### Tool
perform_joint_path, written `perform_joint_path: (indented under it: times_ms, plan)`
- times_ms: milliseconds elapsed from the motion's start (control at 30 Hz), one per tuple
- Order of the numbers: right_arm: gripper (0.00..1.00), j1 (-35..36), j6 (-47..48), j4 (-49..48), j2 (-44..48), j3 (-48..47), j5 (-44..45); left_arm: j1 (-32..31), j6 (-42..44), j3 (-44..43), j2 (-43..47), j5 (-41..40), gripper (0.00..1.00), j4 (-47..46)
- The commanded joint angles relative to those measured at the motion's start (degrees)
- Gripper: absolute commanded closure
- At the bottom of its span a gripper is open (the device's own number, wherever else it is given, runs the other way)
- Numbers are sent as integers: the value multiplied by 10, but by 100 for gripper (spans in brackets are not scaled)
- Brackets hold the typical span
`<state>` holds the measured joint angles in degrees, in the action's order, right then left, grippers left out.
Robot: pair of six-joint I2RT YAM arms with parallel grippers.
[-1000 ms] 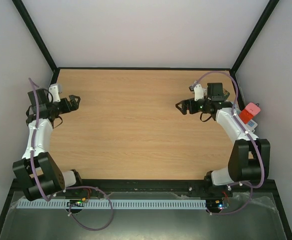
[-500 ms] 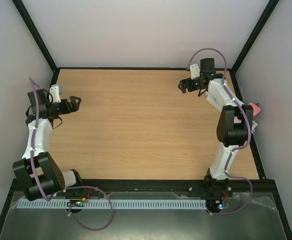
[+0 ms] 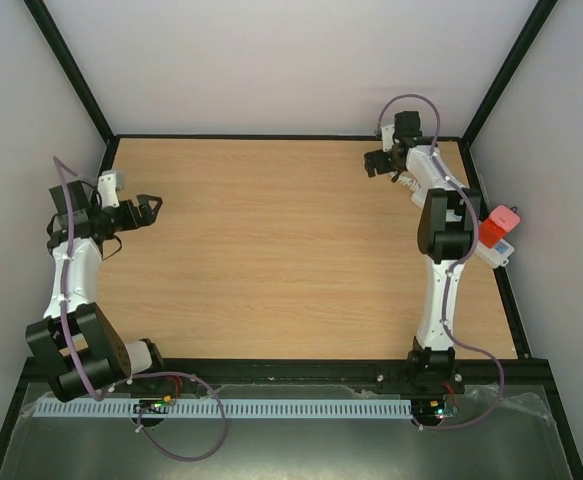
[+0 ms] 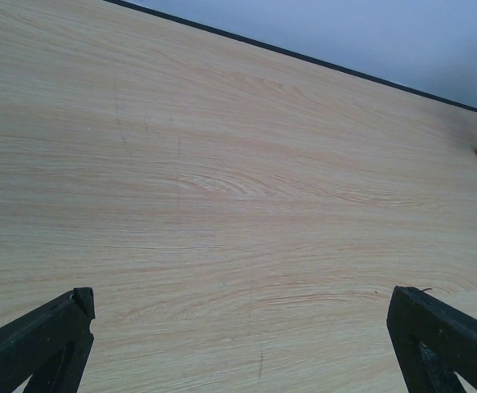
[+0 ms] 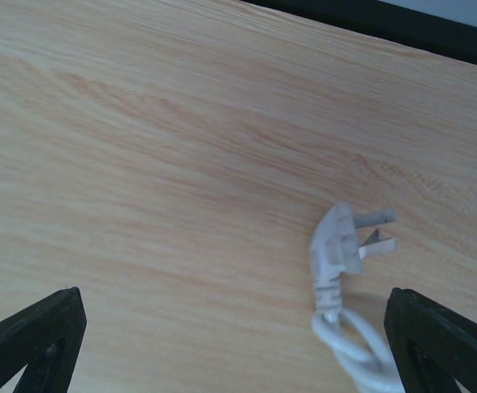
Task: Pull the plug off the socket
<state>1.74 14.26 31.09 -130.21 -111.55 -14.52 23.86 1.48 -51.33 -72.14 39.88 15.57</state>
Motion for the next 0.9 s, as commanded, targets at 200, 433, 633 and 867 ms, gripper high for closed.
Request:
perform_joint_path:
  times_ms: [200, 433, 633, 867]
  plan:
    - [15, -17, -16, 16, -93, -92, 56, 20, 24, -8, -1, 66, 0, 20]
    - [33, -23, -17, 22, -122, -106, 61, 29, 28, -10, -5, 82, 0, 25]
    - [47, -24, -19, 35, -128, -104, 32, 32, 29, -10, 2, 83, 0, 24]
    - [57, -24, -13, 61, -128, -99, -5, 35, 32, -10, 10, 89, 0, 24]
